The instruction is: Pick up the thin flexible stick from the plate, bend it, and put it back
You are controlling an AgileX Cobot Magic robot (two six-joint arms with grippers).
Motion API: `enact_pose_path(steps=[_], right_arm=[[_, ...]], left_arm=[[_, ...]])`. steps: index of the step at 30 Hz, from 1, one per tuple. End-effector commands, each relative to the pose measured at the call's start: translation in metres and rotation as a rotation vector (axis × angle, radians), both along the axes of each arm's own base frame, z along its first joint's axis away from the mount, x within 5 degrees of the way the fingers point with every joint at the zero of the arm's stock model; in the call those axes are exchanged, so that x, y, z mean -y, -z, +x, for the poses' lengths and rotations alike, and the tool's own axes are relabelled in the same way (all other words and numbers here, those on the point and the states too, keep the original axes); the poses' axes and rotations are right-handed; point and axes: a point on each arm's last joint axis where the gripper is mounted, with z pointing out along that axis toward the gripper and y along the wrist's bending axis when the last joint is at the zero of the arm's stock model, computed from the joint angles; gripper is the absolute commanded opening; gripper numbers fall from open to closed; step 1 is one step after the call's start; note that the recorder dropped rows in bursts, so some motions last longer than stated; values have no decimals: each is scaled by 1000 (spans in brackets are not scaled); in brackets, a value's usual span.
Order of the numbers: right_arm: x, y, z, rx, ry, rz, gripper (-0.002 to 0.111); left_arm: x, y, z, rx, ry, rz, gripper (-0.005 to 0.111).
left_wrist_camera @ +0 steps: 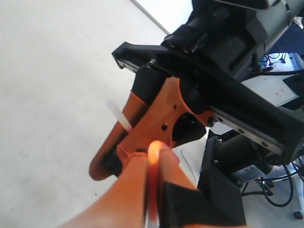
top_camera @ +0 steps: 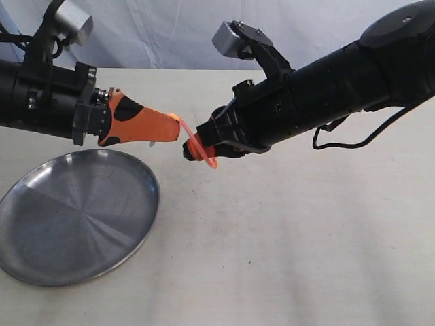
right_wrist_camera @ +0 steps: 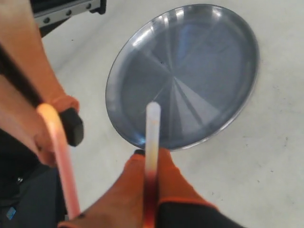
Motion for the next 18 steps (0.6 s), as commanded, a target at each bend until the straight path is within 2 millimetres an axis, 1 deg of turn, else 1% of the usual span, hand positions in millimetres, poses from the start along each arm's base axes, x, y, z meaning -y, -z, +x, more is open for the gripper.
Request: enact_pose_path(steps=[1, 5, 9, 18], right_arm=[[-5, -6, -8, 9, -73, 38, 0], [-5, -6, -9, 34, -100, 35, 0], [-6, -6, -12, 73, -167, 37, 0], [-6, -7, -14, 133, -234, 36, 0]], left_arm=[[-1, 2, 6, -6, -56, 23, 0], [-1, 3, 6, -5, -54, 27, 0], [-1, 3, 6, -6, -53, 30, 0], [-2, 4, 6, -18, -57, 35, 0]])
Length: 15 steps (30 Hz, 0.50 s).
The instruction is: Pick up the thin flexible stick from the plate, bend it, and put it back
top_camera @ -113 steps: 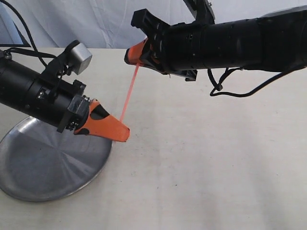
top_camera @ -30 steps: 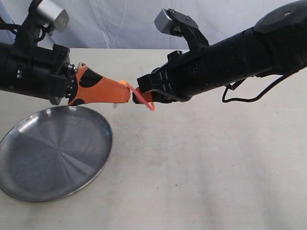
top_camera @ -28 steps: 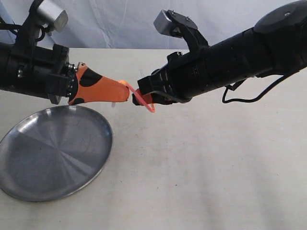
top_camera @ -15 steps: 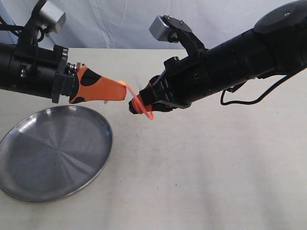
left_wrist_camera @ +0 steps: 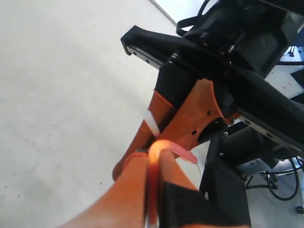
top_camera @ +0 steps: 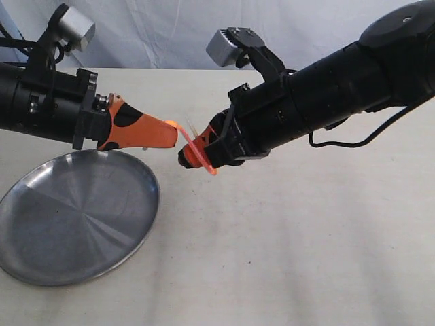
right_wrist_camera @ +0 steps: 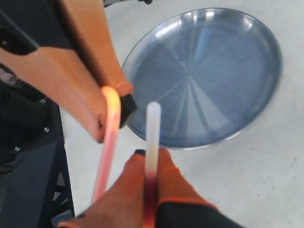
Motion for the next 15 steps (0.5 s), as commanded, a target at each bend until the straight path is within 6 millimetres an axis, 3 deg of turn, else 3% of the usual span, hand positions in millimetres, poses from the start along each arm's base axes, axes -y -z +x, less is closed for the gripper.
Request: enact_pose_path(steps=[1, 15], right_arm=[[-4, -6, -9, 21, -94, 40, 0], [-5, -6, -11, 234, -257, 29, 0]], left_arm=[[0, 0, 6, -1, -55, 0, 0], [-1, 1, 6, -18, -61, 5, 0]])
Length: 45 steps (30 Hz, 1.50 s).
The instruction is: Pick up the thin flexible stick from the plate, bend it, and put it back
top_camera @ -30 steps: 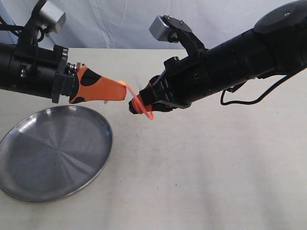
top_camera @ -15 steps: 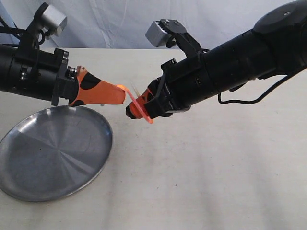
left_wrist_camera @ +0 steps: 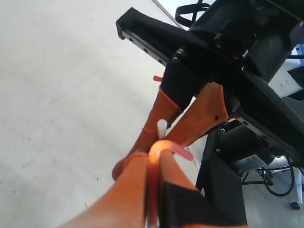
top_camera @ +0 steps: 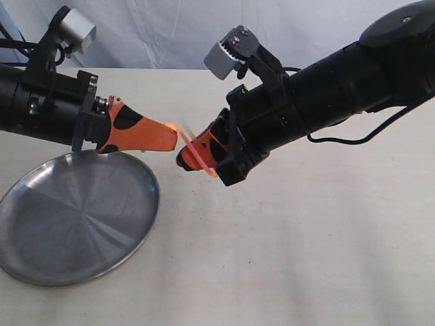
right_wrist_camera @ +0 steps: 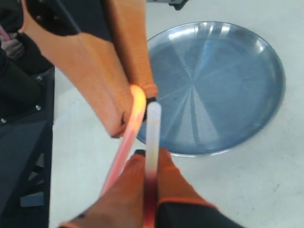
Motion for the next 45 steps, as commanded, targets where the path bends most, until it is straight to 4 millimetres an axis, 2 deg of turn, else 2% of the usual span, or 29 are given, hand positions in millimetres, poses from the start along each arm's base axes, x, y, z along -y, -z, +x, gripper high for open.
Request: enact_pose_path(steps=[1, 14, 33, 41, 45], right_arm=[[-4, -6, -10, 78, -142, 37, 0], [-3, -4, -13, 369, -363, 0, 0], [-4, -2, -13, 550, -476, -46, 0], [0, 3, -12, 570, -508, -106, 0], [-14, 9, -21, 638, -603, -203, 0]], left_arm=[[-1, 0, 7, -8, -69, 0, 0], [-1, 1, 7, -23, -77, 0, 0], [-1, 1, 7, -42, -83, -3, 0], [0, -3, 12, -112, -171, -55, 0], [-1, -3, 14, -122, -203, -59, 0]])
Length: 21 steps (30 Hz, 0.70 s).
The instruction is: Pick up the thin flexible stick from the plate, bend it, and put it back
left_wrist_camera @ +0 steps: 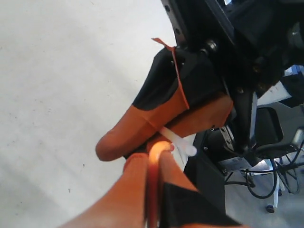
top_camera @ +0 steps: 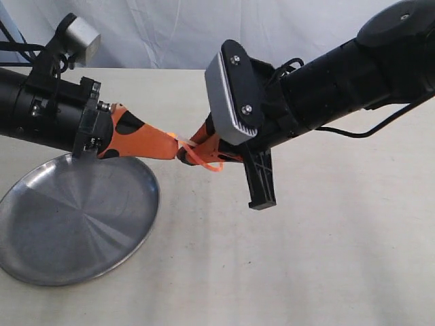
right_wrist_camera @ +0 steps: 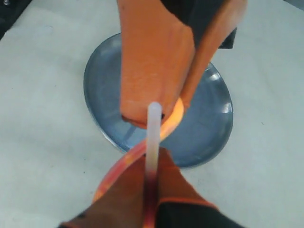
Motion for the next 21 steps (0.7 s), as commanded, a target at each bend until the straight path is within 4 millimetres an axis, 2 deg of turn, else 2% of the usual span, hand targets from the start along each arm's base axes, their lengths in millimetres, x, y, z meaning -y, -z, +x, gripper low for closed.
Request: enact_pose_path(steps=[1, 7, 21], right_arm=[[-17, 8, -24, 63, -199, -125, 0], [-28, 11, -30, 136, -234, -176, 0], [-26, 13, -27, 183, -234, -218, 0]], left_arm=[[-1, -4, 16, -10, -178, -52, 0], [-3, -1, 18, -22, -201, -18, 0], [-8, 7, 23, -53, -291, 68, 0]])
